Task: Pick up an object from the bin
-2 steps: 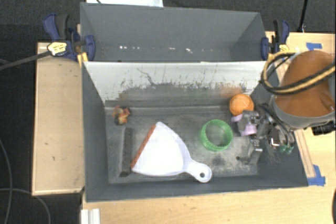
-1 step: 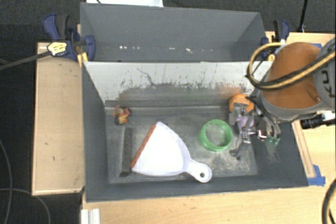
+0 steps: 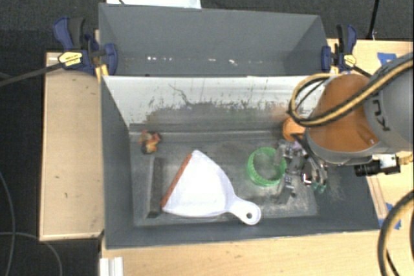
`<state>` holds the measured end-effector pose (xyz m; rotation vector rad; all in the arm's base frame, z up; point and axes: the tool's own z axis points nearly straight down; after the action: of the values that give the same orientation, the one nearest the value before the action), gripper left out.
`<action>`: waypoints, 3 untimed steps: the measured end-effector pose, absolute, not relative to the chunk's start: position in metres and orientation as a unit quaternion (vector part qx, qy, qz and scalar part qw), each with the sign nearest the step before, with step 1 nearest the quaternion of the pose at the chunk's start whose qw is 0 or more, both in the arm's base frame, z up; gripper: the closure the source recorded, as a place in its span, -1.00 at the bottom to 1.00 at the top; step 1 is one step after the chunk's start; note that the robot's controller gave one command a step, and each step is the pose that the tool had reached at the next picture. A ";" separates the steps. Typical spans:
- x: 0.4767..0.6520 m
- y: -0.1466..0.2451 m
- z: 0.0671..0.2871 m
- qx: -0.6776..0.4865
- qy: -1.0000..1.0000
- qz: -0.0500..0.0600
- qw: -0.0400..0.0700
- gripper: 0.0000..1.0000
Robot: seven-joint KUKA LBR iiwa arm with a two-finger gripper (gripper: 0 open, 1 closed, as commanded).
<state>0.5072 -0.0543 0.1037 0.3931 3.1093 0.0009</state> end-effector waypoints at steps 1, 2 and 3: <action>0.523 -0.066 0.094 0.090 0.996 0.000 0.002 1.00; 0.523 -0.066 0.094 0.090 0.996 0.000 0.002 1.00; 0.528 -0.059 0.116 0.087 0.996 0.000 0.001 1.00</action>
Offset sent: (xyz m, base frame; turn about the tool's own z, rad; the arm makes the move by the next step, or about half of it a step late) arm 0.0000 0.0000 0.0000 0.0000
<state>0.5275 -0.0585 0.1163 0.2716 3.1274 0.0007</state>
